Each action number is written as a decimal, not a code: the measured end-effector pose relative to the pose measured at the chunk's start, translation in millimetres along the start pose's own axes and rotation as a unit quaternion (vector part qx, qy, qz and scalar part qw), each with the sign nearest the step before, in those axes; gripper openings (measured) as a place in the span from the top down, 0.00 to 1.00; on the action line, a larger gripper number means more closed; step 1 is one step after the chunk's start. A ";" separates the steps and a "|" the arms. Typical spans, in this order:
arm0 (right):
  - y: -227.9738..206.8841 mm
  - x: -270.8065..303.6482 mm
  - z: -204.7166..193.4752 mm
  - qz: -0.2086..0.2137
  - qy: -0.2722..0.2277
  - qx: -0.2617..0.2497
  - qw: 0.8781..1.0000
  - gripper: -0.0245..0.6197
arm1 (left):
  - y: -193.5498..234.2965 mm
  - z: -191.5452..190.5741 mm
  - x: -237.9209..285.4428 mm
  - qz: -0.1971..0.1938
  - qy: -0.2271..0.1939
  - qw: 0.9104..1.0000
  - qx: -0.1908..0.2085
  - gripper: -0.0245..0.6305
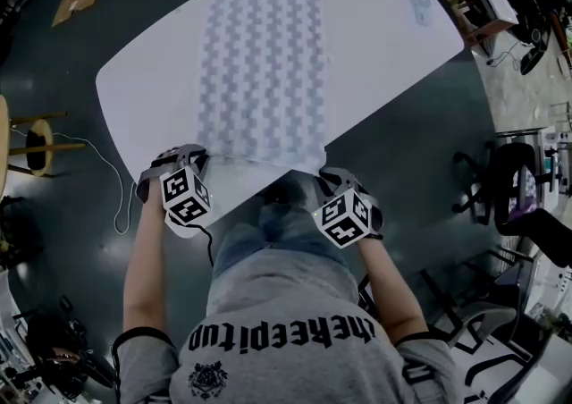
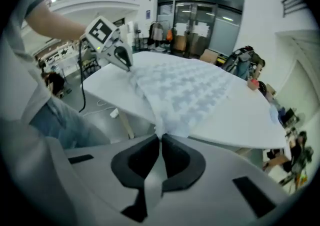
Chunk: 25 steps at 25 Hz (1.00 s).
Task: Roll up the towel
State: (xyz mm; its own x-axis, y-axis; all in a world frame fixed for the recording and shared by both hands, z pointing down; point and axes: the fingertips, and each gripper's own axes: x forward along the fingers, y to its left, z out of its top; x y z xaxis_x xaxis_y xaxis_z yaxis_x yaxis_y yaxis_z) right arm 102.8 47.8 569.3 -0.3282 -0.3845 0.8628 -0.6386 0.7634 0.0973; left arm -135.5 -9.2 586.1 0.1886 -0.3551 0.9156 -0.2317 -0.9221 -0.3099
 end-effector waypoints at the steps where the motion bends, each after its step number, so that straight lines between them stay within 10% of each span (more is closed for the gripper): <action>1: 1.5 -5.2 -6.7 0.007 0.016 -0.035 0.999 0.93 | -4.2 0.2 -2.3 -0.006 -0.001 1.000 0.006 0.91; 7: 10.8 -23.5 -39.2 0.071 0.101 -0.170 0.978 0.93 | -36.9 -1.1 -15.7 -0.056 -0.005 0.998 0.042 0.91; 25: -73.5 27.2 -6.5 -0.034 0.083 -0.105 0.990 0.93 | 10.5 8.1 9.1 0.001 0.010 1.000 -0.005 0.80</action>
State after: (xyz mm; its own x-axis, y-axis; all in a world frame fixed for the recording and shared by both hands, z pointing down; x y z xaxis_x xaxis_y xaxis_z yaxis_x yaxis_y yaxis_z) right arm 145.3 -15.3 588.8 -0.1599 -0.3615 0.9185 -0.4906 0.8366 0.2439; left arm -128.5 -23.4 589.1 0.1693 -0.3535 0.9200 -0.2413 -0.9199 -0.3090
